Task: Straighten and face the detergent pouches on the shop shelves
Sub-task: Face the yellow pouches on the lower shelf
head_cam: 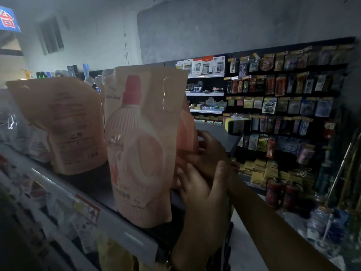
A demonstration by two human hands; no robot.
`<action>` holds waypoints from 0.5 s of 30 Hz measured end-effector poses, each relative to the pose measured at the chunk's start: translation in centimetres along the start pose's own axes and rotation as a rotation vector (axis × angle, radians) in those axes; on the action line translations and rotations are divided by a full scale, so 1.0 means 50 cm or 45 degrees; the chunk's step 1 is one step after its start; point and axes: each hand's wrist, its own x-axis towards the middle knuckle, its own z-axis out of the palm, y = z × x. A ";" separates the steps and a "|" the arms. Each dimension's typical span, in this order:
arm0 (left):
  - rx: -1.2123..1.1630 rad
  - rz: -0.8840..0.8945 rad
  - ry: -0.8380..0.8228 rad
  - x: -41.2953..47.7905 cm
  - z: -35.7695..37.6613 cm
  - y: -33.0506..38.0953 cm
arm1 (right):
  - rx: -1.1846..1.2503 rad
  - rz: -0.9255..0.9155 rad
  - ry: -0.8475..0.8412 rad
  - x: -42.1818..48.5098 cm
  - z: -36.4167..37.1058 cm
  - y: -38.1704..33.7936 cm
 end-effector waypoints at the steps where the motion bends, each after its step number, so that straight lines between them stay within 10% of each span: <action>1: 0.033 0.023 -0.069 -0.007 0.002 0.001 | 0.002 -0.009 -0.047 0.002 -0.005 0.001; 15: 0.121 -0.135 -0.143 -0.062 0.016 0.038 | 0.454 0.054 -0.316 -0.009 -0.029 0.012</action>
